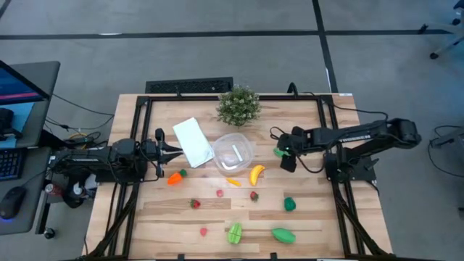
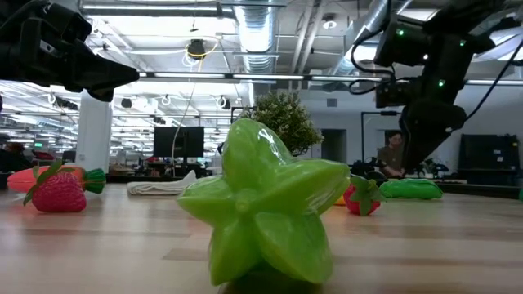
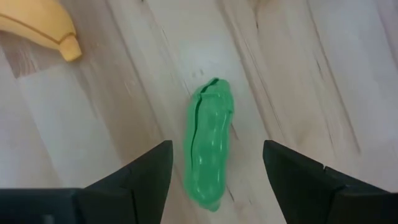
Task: Pick and placing Produce into tupperware
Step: Put the green pea into the transparent bin
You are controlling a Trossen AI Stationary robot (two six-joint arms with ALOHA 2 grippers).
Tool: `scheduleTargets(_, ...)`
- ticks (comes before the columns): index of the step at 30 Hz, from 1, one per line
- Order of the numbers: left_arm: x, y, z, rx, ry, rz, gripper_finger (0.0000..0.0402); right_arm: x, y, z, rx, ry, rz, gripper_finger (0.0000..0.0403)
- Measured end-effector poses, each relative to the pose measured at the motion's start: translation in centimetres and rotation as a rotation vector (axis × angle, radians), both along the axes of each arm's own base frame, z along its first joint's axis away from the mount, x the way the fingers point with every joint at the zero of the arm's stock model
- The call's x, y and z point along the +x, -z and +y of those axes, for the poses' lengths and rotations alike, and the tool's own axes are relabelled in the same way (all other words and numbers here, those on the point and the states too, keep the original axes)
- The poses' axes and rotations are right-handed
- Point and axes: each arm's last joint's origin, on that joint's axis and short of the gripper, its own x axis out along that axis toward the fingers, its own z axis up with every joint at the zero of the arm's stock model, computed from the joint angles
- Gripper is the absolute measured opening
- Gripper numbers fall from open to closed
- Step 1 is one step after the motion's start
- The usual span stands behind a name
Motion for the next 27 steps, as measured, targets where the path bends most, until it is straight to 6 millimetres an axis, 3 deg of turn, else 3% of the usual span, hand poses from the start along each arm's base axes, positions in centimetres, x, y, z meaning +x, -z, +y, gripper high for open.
scheduleTargets(9,0.0,0.0,0.0,0.0,0.0,0.0,0.005,0.2,0.1,0.0,-0.021,-0.064,0.006,0.0245)
scheduleTargets(21,0.0,0.0,0.0,-0.001,0.001,0.001,0.005,0.4,0.1,-0.3,-0.005,-0.01,-0.023,0.0245)
scheduleTargets(27,0.0,0.0,0.0,-0.002,0.001,0.0,0.005,0.8,1.6,-0.7,0.034,0.028,0.043,0.0245)
